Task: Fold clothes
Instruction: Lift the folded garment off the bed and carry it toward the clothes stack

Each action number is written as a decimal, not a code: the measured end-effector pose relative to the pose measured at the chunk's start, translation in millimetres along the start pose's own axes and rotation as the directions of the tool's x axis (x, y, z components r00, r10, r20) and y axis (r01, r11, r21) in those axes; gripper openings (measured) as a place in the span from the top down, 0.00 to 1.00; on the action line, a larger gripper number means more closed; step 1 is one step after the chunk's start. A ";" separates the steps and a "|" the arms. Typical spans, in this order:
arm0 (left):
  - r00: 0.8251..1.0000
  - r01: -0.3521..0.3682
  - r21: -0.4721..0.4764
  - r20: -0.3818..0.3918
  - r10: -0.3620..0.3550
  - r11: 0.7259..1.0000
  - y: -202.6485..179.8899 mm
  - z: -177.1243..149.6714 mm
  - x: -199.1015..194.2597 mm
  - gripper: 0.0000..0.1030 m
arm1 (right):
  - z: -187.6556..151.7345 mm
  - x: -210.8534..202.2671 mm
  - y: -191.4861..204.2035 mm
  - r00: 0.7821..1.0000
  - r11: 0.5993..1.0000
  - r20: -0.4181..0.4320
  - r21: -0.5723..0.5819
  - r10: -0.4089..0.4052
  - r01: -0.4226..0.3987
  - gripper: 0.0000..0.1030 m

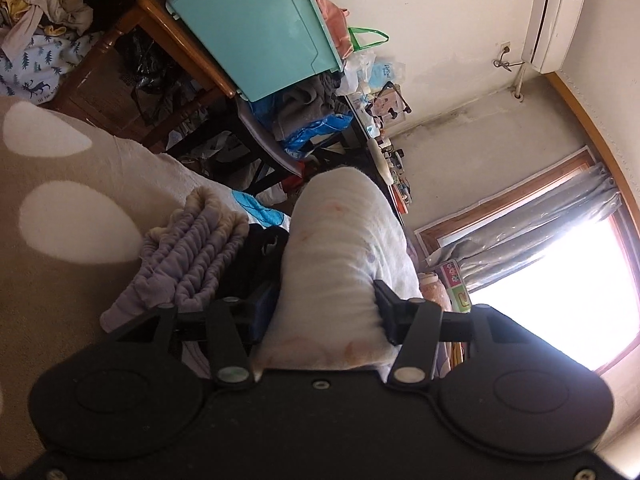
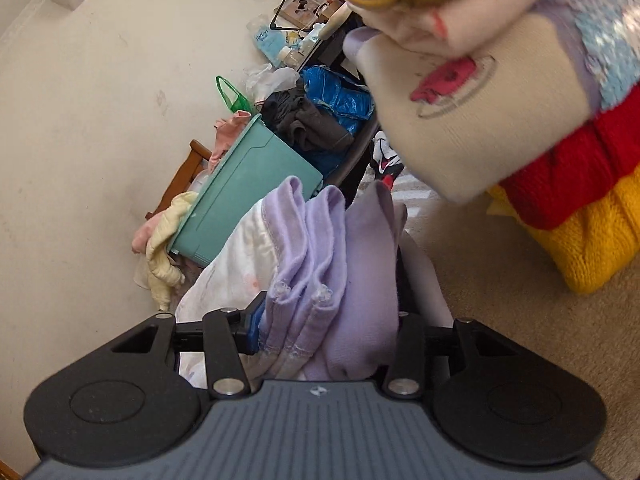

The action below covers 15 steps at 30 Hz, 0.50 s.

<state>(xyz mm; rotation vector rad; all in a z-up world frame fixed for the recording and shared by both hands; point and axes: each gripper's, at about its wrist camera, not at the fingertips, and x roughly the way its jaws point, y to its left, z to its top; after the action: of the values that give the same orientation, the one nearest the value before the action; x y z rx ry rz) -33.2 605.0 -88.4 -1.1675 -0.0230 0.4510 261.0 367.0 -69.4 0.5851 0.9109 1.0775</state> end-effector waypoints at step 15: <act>0.991 -0.001 0.369 0.124 -0.048 0.929 -75.7 -4.9 -50.3 0.33 | -13.5 -75.9 79.8 0.982 0.915 0.118 -0.360 -0.150 0.183 0.35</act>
<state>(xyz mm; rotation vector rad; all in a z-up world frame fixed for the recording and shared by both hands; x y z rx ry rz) -52.7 559.1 -12.2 -0.7650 -0.0640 0.4865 196.7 327.3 11.8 0.2336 0.6449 1.0268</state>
